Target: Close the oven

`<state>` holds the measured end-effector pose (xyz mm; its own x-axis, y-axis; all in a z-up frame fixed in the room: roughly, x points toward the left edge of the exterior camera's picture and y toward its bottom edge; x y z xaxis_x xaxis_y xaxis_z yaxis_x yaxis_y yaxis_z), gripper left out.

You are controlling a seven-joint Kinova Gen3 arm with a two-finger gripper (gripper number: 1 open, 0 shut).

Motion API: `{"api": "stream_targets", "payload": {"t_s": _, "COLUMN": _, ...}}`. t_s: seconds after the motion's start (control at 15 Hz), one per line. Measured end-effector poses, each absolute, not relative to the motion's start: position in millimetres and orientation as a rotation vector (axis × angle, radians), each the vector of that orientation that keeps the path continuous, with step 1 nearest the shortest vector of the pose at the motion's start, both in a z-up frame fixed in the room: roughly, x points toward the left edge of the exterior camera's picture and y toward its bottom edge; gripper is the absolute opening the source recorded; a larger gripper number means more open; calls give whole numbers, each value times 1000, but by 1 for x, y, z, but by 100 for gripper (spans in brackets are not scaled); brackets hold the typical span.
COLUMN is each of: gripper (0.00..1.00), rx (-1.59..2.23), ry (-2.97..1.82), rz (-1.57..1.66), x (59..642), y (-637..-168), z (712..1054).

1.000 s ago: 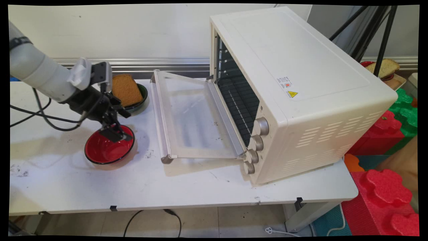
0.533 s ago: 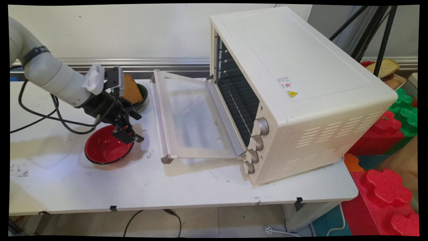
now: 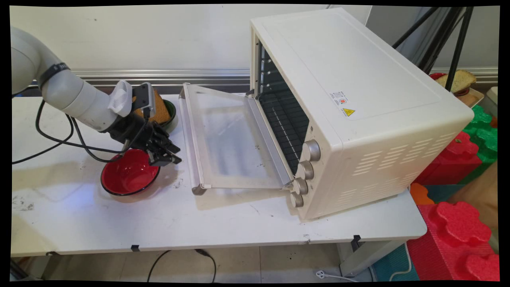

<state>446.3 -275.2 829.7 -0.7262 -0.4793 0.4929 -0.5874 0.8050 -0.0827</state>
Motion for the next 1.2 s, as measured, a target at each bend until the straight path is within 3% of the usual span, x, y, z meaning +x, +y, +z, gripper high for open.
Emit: {"api": "stream_targets", "payload": {"t_s": 1.2, "gripper": 0, "rx": 734, "ry": -2395, "rz": 377, "x": 441, "y": -280, "z": 824}}
